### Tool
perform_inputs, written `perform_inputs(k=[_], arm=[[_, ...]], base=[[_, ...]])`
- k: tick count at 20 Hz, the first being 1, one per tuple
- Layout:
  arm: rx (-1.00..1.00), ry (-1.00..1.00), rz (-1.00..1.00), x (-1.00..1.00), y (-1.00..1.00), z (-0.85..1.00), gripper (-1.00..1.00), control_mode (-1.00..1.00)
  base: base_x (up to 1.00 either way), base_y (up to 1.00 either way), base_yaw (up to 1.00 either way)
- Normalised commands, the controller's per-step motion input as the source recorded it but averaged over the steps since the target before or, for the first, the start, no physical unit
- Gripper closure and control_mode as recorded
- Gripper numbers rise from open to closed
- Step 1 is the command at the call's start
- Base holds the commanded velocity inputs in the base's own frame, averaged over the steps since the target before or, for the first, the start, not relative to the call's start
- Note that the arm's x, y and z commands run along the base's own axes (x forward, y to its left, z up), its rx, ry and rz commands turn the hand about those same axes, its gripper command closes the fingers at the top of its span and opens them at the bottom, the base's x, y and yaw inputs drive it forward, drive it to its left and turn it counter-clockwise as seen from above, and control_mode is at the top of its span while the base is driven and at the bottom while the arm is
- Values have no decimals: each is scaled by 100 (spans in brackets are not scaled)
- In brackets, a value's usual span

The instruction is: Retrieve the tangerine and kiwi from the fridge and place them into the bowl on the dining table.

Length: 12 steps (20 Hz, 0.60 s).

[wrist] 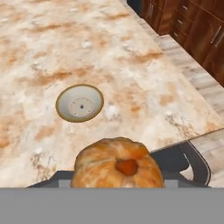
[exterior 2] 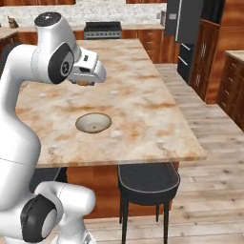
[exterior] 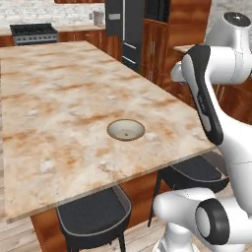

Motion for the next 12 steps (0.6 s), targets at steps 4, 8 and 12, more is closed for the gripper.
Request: perform_inputs(k=[4, 8, 12], arm=[[0, 0, 0, 0, 0, 0, 100, 100], [0, 0, 0, 0, 0, 0, 100, 100], [0, 0, 0, 0, 0, 0, 100, 100]], base=[[100, -1, 54], [100, -24, 46], [72, -6, 22]])
